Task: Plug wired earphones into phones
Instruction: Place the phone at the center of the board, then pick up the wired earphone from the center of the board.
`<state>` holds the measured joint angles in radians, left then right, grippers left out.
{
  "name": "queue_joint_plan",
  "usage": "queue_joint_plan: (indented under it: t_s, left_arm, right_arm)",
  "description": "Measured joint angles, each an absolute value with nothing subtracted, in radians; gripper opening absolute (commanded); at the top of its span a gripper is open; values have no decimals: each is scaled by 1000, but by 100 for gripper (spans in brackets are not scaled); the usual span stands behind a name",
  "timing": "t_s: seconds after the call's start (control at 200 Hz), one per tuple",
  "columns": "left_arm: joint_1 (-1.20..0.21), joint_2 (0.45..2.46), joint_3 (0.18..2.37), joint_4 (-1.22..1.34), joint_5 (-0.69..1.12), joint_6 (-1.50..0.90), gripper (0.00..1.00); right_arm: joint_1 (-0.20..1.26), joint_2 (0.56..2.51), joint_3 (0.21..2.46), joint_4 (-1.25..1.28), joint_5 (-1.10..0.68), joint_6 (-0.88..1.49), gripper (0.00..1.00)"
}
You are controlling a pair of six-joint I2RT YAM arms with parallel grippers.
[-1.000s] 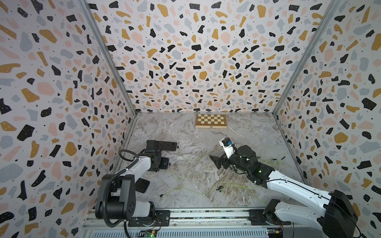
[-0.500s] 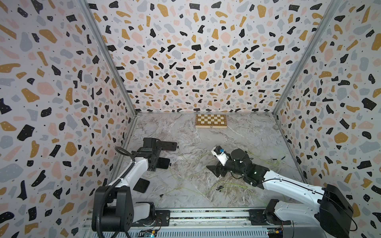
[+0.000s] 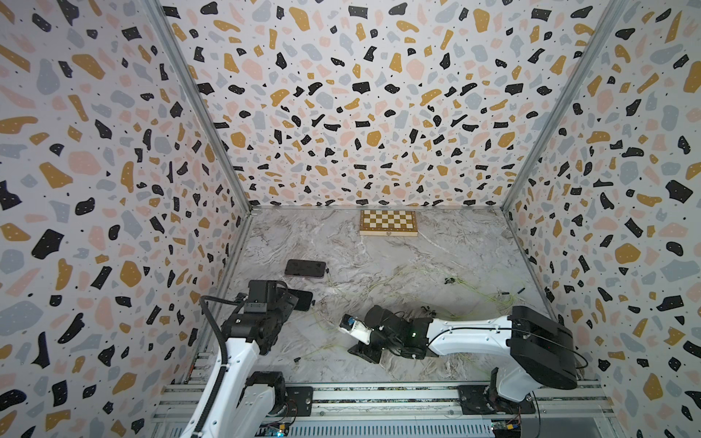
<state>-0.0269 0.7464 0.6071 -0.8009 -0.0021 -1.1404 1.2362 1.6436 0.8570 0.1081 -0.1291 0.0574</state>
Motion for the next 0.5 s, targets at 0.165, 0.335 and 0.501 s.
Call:
queue_joint_plan:
  t_s: [0.165,0.335,0.501]
  left_arm:
    - [-27,684,578,-862,18,-1146,98]
    - [-27,679,572,-870,26,-1149,97]
    - [-27,672,553,-876,26,-1160,96]
  right_arm:
    - [1244,1741,902,100,-96,92,41]
    - [1255,1821,947,89,-63,113,34]
    - [1278,1846,972,89,-27,119,25]
